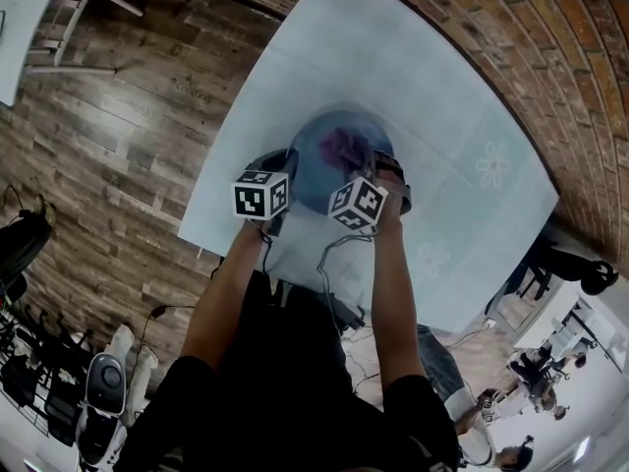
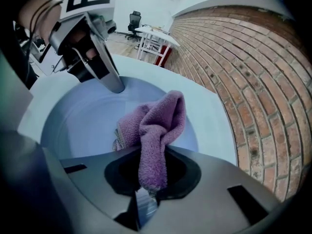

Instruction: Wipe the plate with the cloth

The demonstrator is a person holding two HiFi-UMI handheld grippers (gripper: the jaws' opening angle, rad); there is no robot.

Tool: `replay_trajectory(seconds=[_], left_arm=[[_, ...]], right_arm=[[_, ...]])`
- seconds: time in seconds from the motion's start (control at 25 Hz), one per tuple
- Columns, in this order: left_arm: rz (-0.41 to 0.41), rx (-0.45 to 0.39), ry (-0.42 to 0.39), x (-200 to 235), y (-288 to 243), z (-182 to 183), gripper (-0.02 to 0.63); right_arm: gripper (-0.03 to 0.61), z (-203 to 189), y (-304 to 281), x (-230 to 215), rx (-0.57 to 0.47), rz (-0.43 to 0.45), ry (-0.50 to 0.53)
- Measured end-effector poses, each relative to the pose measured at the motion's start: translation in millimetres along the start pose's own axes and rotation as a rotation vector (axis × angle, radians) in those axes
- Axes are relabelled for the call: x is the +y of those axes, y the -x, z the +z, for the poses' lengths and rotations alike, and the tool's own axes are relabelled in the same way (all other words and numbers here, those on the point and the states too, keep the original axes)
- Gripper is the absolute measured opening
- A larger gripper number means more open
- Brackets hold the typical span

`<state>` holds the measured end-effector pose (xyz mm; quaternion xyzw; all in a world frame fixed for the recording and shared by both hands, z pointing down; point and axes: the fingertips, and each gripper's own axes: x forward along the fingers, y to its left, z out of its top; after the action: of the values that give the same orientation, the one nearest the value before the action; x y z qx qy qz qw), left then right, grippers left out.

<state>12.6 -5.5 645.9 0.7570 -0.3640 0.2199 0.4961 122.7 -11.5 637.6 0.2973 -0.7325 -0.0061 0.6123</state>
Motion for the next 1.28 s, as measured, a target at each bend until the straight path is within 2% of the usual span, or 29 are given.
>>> replay_trajectory(seconds=[0.24, 0.52, 0.64, 0.76, 1.28], left_arm=[[-0.002, 0.001, 0.001, 0, 0, -1, 0.044], [0.003, -0.002, 0.000, 1, 1, 0, 0.044], [0.002, 0.003, 0.004, -1, -1, -2, 0.044], [-0.001, 0.002, 0.000, -2, -1, -1, 0.044], [0.015, -0.014, -0.013, -1, 0, -1, 0.044]], right_arm=[[0.066, 2, -7, -18, 0.000, -0.013, 0.008], [0.067, 2, -13, -39, 0.008, -0.037, 0.076], [0.067, -1, -8, -43, -0.017, -0.081, 0.105], [0.067, -10, -9, -45, 0.003, -0.121, 0.134], [0.066, -32, -5, -40, 0.057, -0.090, 0.074]])
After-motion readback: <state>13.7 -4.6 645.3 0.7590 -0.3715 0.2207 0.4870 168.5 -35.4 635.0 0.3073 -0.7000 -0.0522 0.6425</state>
